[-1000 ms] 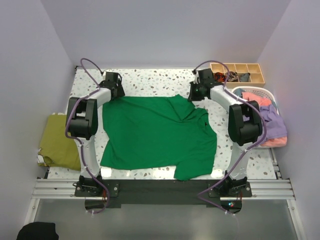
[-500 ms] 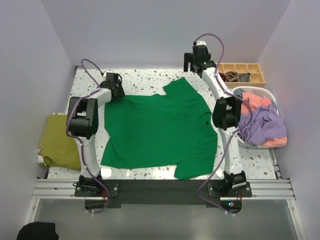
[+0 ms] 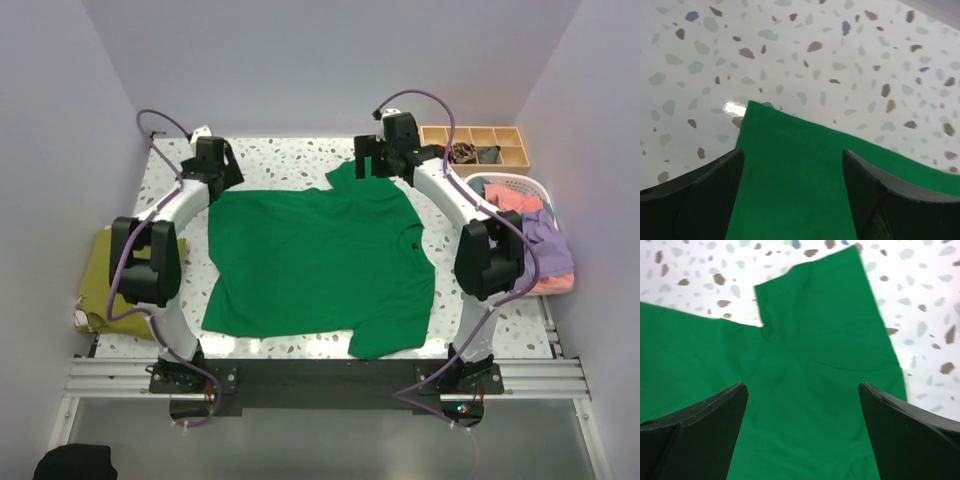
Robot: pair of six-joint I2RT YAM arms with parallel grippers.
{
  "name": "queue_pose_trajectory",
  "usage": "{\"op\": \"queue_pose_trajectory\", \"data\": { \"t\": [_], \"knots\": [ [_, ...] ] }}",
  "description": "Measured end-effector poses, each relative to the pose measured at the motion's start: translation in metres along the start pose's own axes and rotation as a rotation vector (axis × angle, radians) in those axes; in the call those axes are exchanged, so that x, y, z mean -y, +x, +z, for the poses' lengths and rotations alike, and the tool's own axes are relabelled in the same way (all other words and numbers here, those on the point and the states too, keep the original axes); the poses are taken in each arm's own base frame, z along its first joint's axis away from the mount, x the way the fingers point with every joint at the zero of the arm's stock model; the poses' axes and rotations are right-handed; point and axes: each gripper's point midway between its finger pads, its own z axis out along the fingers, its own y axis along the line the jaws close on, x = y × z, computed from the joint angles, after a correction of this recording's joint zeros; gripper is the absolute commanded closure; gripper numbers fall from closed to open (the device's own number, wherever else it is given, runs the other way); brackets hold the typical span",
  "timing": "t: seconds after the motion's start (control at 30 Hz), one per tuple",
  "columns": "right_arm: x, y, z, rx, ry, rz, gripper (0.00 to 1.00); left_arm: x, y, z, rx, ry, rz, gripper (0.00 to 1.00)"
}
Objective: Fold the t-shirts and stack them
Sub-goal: Flatten out the tshirt
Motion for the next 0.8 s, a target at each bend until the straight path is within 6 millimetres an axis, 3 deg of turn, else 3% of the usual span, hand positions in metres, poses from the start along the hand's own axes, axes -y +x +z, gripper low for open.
{"op": "queue_pose_trajectory", "data": {
  "t": [0.07,0.17,0.3,0.47,0.57,0.8],
  "knots": [
    [-0.014,-0.002,-0.003,0.011,-0.053,-0.005,0.04,0.009,-0.008,-0.016,0.021,0.070,-0.021,0.17],
    [-0.021,0.014,0.011,-0.035,-0.096,0.001,0.05,0.026,-0.002,-0.029,0.013,0.193,-0.039,0.17],
    [-0.015,0.051,0.044,-0.135,-0.097,0.014,0.05,0.038,0.044,-0.020,-0.098,0.274,-0.031,0.17],
    [-0.005,0.088,0.073,-0.236,-0.076,0.031,0.05,0.034,0.095,0.007,-0.222,0.245,-0.002,0.18],
    [0.002,0.094,0.082,-0.258,-0.065,0.042,0.05,0.039,0.084,0.014,-0.199,0.243,-0.012,0.17],
    [0.029,0.082,0.095,-0.254,0.003,0.095,0.05,0.037,0.067,0.041,-0.163,0.184,-0.015,0.17]
  ]
}}
